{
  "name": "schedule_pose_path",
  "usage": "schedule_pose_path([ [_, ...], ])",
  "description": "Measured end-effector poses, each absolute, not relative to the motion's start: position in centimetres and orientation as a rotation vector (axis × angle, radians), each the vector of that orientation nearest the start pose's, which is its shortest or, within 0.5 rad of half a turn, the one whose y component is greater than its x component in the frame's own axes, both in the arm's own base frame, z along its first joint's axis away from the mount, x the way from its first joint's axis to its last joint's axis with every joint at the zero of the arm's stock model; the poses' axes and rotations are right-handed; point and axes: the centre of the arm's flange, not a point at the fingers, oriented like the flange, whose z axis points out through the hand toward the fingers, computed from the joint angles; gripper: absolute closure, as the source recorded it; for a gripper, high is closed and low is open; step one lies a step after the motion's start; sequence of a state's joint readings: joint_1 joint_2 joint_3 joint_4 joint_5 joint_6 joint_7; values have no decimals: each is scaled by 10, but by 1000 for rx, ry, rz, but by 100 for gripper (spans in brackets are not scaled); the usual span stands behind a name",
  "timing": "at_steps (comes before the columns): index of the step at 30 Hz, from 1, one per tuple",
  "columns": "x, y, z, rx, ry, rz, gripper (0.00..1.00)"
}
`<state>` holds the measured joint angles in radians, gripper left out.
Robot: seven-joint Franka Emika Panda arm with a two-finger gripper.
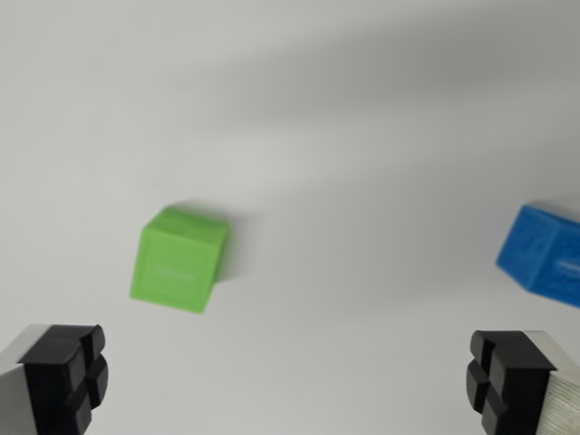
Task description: Stack cube
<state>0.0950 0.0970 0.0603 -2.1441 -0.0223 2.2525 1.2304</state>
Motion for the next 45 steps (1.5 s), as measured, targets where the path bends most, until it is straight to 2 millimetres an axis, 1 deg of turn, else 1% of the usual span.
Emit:
schedule_pose_path([
  [10, 537, 109, 334, -2664, 1665, -17, 0],
  [31, 511, 171, 267, -2546, 1843, 6, 0],
  [35, 507, 181, 257, -2529, 1865, 8, 0],
  [39, 506, 183, 244, -2525, 1867, 7, 0],
  [45, 506, 181, 213, -2525, 1874, 12, 0],
])
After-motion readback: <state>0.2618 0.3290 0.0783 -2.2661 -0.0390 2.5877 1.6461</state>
